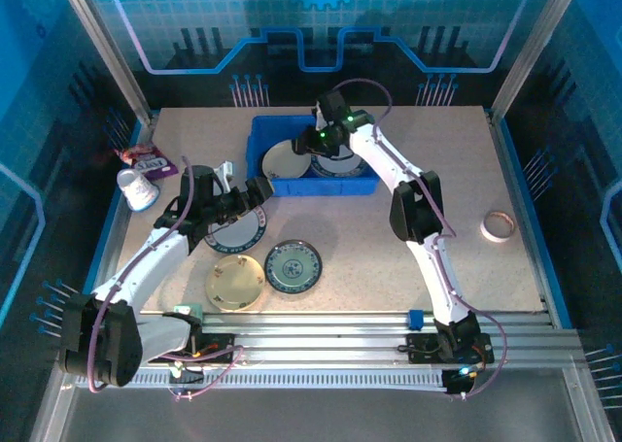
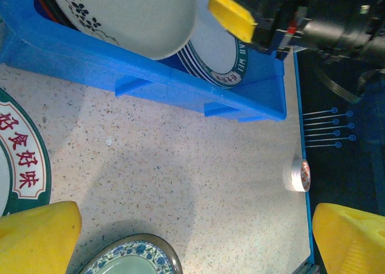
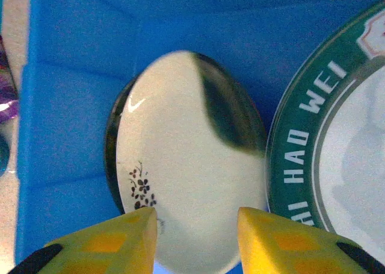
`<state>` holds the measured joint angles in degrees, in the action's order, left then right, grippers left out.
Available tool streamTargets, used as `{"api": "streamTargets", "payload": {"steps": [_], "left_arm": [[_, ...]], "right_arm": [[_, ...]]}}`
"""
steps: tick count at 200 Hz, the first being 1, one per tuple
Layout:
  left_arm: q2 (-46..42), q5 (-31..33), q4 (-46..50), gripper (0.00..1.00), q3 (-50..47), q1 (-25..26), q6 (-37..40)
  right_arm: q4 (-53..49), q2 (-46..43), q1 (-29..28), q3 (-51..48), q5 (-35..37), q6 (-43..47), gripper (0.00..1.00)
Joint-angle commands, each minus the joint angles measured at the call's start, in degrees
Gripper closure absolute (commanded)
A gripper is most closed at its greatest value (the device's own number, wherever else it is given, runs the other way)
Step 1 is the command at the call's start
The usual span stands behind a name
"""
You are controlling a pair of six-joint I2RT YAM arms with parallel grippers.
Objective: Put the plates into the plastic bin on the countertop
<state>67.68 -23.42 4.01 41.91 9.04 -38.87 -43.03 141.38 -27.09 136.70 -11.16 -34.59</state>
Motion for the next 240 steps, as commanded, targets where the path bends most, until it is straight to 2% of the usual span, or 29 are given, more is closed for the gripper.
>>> {"api": "streamTargets", "payload": {"steps": [1, 58, 90, 132, 168, 215, 226, 240], "left_arm": [[0.00, -0.71, -1.44, 0.01, 0.98, -0.34, 0.51], [0.17, 0.12, -1.97, 0.01, 1.50, 0.67, 0.70], [1.33, 2.00, -1.28, 0.01, 2.80, 2.75, 2.59], [4.46, 2.70, 1.21, 0.01, 5.97, 5.50, 5.33], [5.23, 4.01, 5.17, 0.01, 7.00, 7.93, 7.79], [2.41, 4.00, 4.40, 0.01, 3.18, 9.59, 6.42], [1.89, 3.84, 3.90, 0.01, 2.50, 9.75, 6.03], [1.97, 3.86, 3.73, 0.01, 2.05, 10.03, 5.84]], "right_arm": [[-0.68, -4.76, -0.58, -2.42, 2.36, 2.23, 0.60], [1.05, -7.84, -0.15, -7.36, 0.80, 3.01, 0.61], [6.58, -16.69, 0.44, -18.13, -1.67, 3.83, 0.63], [15.83, -31.45, 0.33, -38.84, -5.91, 2.94, 0.64], [20.35, -40.78, -0.73, -52.63, -12.48, 2.81, 0.63], [19.26, -46.61, -6.12, -61.95, -15.78, 6.98, 0.47], [18.94, -46.85, -7.20, -63.28, -15.31, 7.60, 0.47], [19.74, -46.53, -8.17, -65.28, -15.99, 7.33, 0.53]]}}
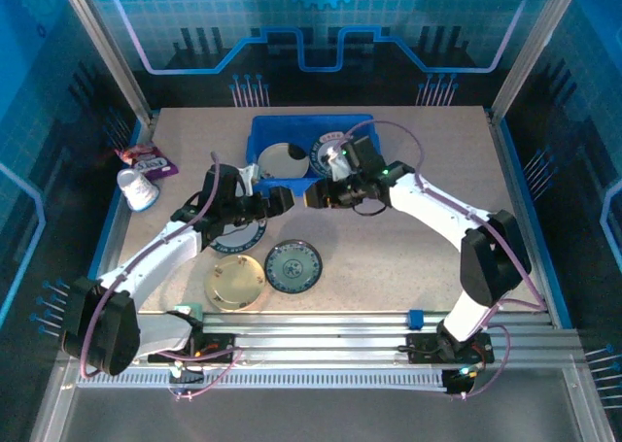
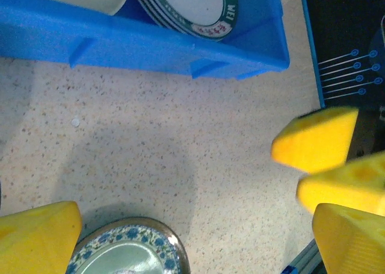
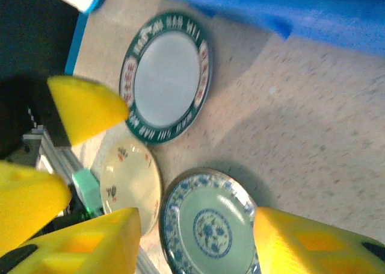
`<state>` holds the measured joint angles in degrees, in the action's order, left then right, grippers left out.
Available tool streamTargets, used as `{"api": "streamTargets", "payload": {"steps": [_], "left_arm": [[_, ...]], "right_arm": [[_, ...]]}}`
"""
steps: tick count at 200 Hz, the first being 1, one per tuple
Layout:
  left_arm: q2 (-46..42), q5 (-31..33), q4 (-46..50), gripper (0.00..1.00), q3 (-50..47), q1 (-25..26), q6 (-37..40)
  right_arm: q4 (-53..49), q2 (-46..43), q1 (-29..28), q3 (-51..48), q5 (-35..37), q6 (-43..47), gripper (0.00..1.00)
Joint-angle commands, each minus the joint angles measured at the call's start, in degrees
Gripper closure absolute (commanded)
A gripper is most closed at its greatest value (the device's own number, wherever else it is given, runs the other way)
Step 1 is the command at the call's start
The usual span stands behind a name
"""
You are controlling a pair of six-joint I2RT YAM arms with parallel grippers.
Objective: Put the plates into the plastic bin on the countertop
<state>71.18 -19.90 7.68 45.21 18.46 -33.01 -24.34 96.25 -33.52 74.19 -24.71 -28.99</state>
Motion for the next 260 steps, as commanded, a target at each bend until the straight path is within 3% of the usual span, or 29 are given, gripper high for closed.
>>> {"api": "streamTargets", "payload": {"steps": [1, 18, 44, 87, 139, 260], "left_arm": [[-1.50, 0.37, 0.05, 0.01, -1.30, 0.61, -0.02], [-1.56, 0.39, -0.11, 0.01, -1.65, 0.79, -0.61], [-1.74, -0.50, -0.21, 0.01, -2.18, 0.86, -1.39], [-2.37, -1.19, 2.31, 0.01, -3.41, 1.37, -0.65], [-4.37, -0.59, 1.58, 0.01, -7.25, 1.49, -1.86], [-3.52, -0.19, -1.22, 0.01, -8.97, 1.47, -3.37]], "right_arm": [[1.18, -1.36, -1.78, -2.97, -2.58, 1.70, 0.54], [2.89, -0.06, -2.48, -4.98, -4.04, 0.76, 0.61], [2.12, 2.87, -3.64, -5.38, -4.05, 1.35, 0.62], [-3.83, 5.82, -4.63, -4.64, -0.60, 3.62, 0.51], [-7.26, 7.42, -4.63, -6.99, 1.07, 5.52, 0.54], [-3.03, 12.79, -3.92, -10.33, -6.11, 5.69, 0.59]]}}
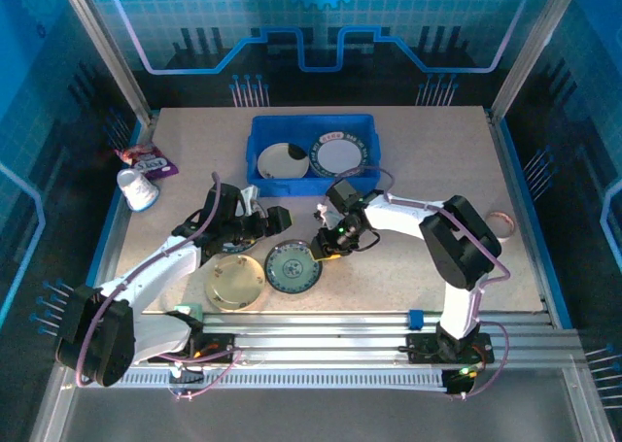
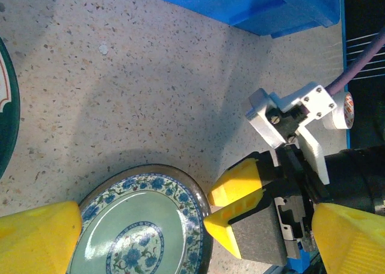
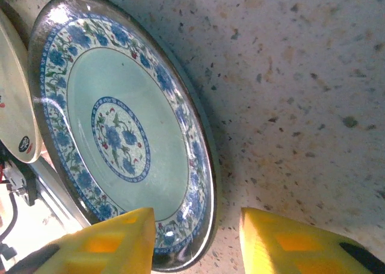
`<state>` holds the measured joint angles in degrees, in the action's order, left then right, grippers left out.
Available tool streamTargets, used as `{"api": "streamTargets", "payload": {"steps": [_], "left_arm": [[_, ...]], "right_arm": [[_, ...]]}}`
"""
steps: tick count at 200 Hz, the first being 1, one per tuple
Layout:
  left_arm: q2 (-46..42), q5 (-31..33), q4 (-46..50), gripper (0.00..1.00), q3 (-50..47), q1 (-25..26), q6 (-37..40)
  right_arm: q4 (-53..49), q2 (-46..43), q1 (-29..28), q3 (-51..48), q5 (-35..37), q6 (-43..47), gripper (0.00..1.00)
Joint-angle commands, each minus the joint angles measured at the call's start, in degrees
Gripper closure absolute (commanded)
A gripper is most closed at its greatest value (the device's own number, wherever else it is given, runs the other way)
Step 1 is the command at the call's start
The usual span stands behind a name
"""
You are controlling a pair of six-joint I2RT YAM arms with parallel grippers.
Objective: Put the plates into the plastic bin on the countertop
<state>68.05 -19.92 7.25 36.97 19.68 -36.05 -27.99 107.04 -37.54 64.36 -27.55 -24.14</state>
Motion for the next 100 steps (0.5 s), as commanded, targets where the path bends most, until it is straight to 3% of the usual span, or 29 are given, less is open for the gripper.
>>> {"api": "streamTargets", "payload": {"steps": [1, 39, 100], "left_arm": [[-0.38, -0.18, -0.81, 0.01, -0.74, 0.26, -0.38], [-0.14, 0.14, -1.00, 0.01, -1.19, 0.26, -0.35], [1.62, -0.13, -2.06, 0.01, -1.11, 0.27, -0.33]], "right_arm": [[0.59, 2.10, 0.10, -0.43, -3.37, 0.89, 0.59], [1.52, 2.93, 0.10, -0.68, -4.51, 0.60, 0.63], [3.38, 4.03, 0.52, -1.67, -5.78, -0.85, 0.77]]}}
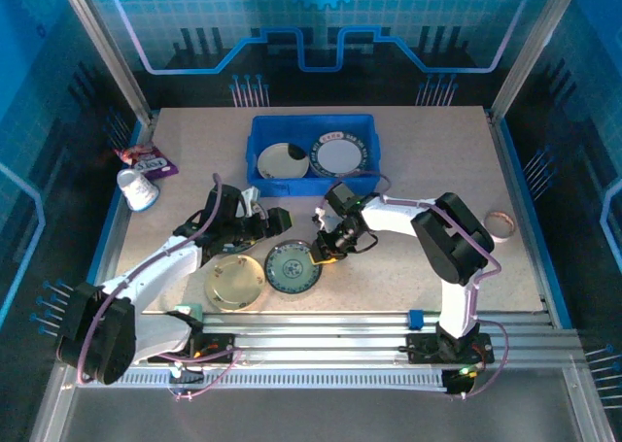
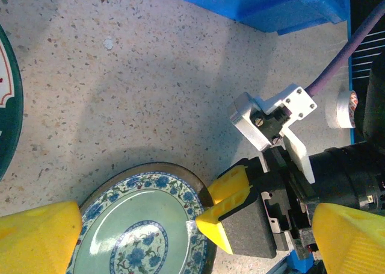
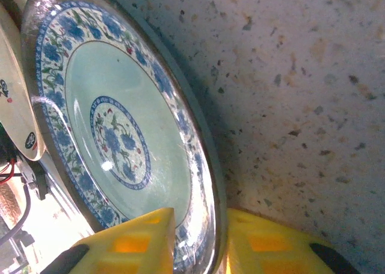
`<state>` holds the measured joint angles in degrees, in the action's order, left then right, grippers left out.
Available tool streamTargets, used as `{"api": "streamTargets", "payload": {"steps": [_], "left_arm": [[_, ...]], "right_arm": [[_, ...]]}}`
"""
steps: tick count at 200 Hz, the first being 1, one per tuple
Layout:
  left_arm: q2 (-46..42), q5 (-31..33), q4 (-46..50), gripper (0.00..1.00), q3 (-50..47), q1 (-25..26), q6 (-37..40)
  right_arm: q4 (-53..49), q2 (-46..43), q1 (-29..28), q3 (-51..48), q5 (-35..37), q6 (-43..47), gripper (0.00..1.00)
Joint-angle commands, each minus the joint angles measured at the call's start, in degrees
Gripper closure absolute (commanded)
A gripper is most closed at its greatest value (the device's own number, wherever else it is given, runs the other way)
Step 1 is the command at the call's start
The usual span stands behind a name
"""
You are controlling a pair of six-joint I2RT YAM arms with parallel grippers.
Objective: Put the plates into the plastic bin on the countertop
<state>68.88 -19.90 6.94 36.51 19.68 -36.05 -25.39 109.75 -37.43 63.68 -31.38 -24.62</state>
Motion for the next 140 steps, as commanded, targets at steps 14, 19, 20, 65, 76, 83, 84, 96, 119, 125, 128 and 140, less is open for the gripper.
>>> {"api": "streamTargets", "payload": {"steps": [14, 19, 20, 65, 76, 83, 84, 96, 119, 125, 128, 140], "left_arm": [[1.16, -0.20, -1.85, 0.01, -0.52, 0.22, -0.26], [1.33, -0.14, -1.99, 0.01, -0.40, 0.27, -0.17], [1.38, -0.14, -1.96, 0.01, -0.40, 0.22, -0.16], [2.90, -0.45, -2.51, 0.01, 0.78, 0.26, -0.07], [3.40, -0.52, -2.39, 0.01, 1.56, 0.25, 0.13], [3.83, -0.49, -2.26, 0.01, 2.33, 0.26, 0.36], [3.90, -0.53, -2.18, 0.01, 2.42, 0.27, 0.36], [4.86, -0.88, -1.58, 0.01, 4.04, 0.27, 0.78], [6.46, -1.45, -0.67, 0.01, 7.17, 0.26, 1.57], [6.76, -1.54, -0.38, 0.01, 7.99, 0.25, 1.80], [6.85, -1.54, -0.28, 0.01, 8.28, 0.26, 1.92], [6.96, -1.46, -0.05, 0.01, 9.23, 0.28, 2.21]], "right_arm": [[1.17, 1.36, 0.84, -1.35, -2.18, -0.69, 0.81], [1.34, 1.39, 1.03, -1.47, -2.32, -0.89, 0.83], [1.41, 1.41, 1.04, -1.51, -2.35, -0.92, 0.83], [3.34, 0.85, 3.07, -3.15, -3.67, -2.04, 1.00], [3.88, 0.29, 4.02, -3.82, -4.27, -2.57, 1.00], [4.26, -0.47, 4.70, -4.31, -4.67, -2.83, 1.00], [4.37, -0.62, 4.76, -4.37, -4.71, -2.95, 1.00], [5.22, -2.41, 5.84, -5.54, -5.45, -3.46, 1.00], [5.03, -6.63, 6.66, -6.63, -5.81, -3.85, 1.00], [4.65, -7.67, 6.88, -6.78, -6.02, -4.09, 1.00], [4.48, -8.39, 6.93, -6.89, -6.06, -4.19, 1.00], [3.49, -11.22, 7.02, -7.40, -5.95, -4.53, 1.00]]}}
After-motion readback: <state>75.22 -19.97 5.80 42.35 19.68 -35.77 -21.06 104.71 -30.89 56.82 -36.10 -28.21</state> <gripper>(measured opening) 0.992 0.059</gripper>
